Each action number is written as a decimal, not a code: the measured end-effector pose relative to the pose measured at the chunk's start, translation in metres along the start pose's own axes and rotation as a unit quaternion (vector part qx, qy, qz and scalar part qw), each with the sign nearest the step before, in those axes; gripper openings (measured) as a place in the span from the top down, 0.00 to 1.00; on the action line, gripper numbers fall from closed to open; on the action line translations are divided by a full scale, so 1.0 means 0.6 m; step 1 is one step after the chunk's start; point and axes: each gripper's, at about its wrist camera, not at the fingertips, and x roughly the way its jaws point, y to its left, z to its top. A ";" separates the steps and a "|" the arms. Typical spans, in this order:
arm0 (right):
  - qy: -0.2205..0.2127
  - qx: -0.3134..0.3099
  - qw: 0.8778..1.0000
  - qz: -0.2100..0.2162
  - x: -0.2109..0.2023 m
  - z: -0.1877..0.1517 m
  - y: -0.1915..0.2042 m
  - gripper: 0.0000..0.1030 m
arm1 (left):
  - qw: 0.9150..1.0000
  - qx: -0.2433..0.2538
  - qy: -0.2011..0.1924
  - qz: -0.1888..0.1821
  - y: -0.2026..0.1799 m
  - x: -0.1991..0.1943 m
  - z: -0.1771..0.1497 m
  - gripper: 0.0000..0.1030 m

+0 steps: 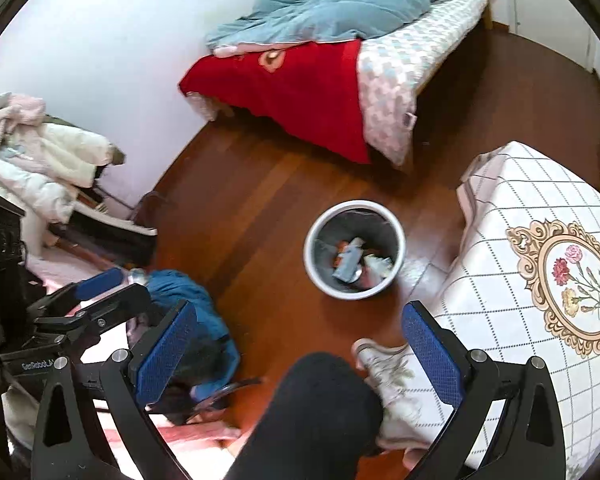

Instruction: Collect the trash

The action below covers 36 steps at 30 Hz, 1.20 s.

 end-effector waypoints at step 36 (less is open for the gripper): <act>0.021 -0.035 0.999 0.013 -0.025 -0.003 0.047 0.00 | 1.000 -0.010 -0.024 -0.002 0.013 -0.050 -0.014 0.00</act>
